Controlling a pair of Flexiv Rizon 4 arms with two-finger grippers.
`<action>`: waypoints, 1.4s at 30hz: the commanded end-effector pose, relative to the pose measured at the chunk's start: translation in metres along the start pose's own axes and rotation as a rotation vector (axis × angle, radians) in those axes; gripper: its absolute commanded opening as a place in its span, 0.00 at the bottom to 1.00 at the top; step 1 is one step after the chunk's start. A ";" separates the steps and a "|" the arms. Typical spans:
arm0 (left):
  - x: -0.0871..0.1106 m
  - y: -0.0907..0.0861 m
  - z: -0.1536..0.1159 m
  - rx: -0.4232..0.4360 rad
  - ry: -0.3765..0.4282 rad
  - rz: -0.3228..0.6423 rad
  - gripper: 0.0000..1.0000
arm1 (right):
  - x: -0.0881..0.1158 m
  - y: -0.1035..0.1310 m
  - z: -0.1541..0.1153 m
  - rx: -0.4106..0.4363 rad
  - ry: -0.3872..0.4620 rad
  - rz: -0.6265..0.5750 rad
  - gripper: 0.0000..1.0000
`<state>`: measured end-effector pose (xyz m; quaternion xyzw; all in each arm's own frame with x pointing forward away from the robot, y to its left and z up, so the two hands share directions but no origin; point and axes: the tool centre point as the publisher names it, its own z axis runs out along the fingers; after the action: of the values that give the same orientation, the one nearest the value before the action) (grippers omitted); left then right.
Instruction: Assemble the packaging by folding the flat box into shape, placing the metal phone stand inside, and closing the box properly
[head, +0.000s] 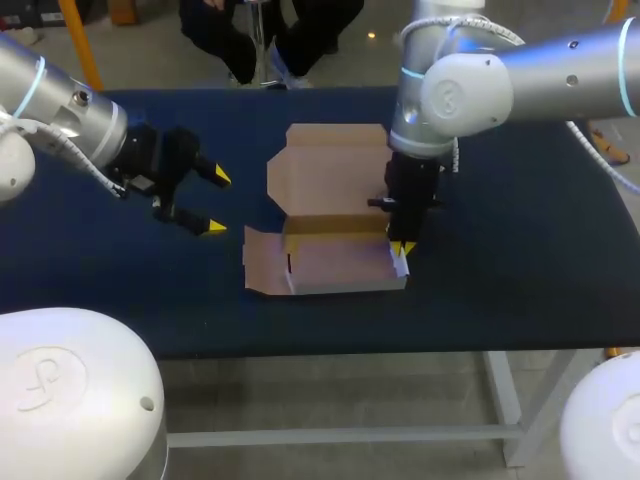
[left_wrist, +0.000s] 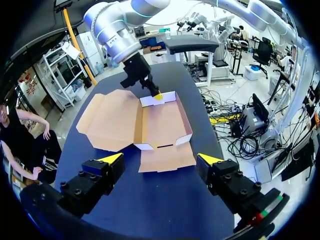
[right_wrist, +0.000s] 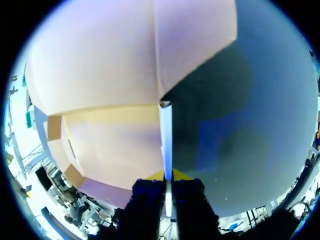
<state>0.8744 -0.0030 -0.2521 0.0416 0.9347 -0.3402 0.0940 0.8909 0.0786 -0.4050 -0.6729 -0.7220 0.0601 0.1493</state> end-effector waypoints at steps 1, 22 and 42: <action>0.000 -0.001 -0.001 -0.005 0.003 -0.001 1.00 | 0.001 0.000 0.008 -0.050 0.012 -0.007 0.06; 0.000 -0.001 -0.001 -0.005 0.003 -0.001 1.00 | 0.001 0.011 0.008 -0.161 0.004 0.005 0.11; 0.000 -0.001 -0.001 -0.005 0.003 -0.001 1.00 | 0.003 0.021 0.015 -0.186 -0.010 0.015 0.13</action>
<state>0.8743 -0.0030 -0.2521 0.0416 0.9347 -0.3402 0.0940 0.9022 0.0828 -0.4132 -0.6898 -0.7196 -0.0051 0.0790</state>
